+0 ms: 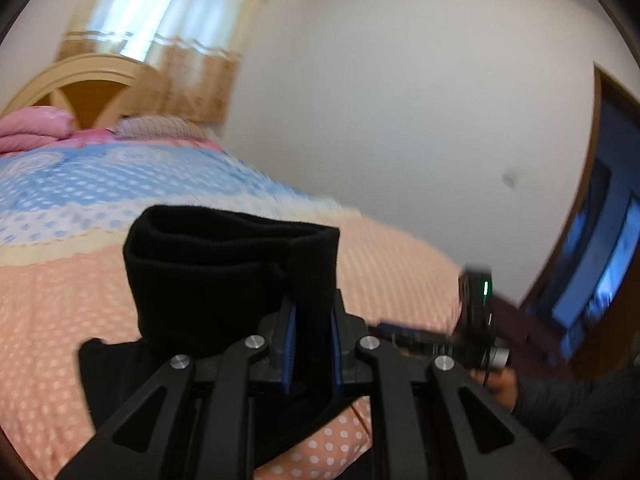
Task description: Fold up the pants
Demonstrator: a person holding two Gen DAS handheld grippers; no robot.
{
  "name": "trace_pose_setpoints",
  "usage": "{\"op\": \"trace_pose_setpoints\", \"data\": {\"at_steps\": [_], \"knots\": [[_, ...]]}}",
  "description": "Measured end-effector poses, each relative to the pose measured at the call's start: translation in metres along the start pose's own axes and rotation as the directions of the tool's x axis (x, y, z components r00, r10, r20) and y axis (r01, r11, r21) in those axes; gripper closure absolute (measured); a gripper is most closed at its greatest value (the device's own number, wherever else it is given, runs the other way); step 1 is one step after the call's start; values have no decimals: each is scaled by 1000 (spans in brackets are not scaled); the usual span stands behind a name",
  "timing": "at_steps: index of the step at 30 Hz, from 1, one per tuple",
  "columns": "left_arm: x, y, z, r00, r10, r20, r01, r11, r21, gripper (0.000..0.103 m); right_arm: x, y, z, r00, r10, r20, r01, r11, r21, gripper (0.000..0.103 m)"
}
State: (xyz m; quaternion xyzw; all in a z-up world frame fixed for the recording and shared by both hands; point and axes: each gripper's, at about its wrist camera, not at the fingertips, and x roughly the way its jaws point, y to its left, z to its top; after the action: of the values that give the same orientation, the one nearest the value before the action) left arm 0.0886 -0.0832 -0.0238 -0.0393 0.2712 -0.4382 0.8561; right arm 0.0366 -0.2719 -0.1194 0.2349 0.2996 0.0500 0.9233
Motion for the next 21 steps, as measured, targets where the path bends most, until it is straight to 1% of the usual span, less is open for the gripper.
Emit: {"op": "trace_pose_setpoints", "data": {"at_steps": [1,4,7,9,10,12,13,15,17,18,20,21], "knots": [[17,-3,-5,999,-16,-45,16,1000,10,88,0,-5,1,1000,-8,3,8,1000,16,30],[48,-8,-24,991,-19,-133,23,999,32,88,-1,-15,1,1000,-18,5,18,999,48,30],[72,-10,-38,981,-11,-192,19,999,42,88,-2,-20,0,1000,-16,6,16,998,56,30],[84,-14,-50,970,-10,-242,27,998,64,88,-4,-23,-1,1000,-9,11,8,998,56,30],[87,-16,-57,966,8,-259,12,997,77,87,-5,-23,-2,1000,-7,13,6,998,56,30],[82,-24,-69,962,17,-271,14,993,113,86,-6,-23,-1,1000,-2,18,1,999,53,30],[86,-31,-68,962,26,-272,10,991,131,84,-7,-23,-1,1000,4,20,-5,999,51,30],[76,-39,-69,968,29,-251,10,988,152,80,-6,-22,-2,1000,17,20,-18,999,45,30],[64,-44,-68,976,13,-218,19,989,146,69,-6,-16,-3,999,44,11,-45,999,26,30],[63,-41,-60,980,12,-200,18,989,145,50,-4,-12,-3,998,56,8,-56,998,16,30],[48,-46,-59,991,25,-129,-5,988,155,30,-5,-2,-2,997,82,4,-82,997,-7,30],[49,-45,-58,994,27,-107,-11,988,152,29,-7,3,-1,995,98,2,-98,995,-20,30]]}}
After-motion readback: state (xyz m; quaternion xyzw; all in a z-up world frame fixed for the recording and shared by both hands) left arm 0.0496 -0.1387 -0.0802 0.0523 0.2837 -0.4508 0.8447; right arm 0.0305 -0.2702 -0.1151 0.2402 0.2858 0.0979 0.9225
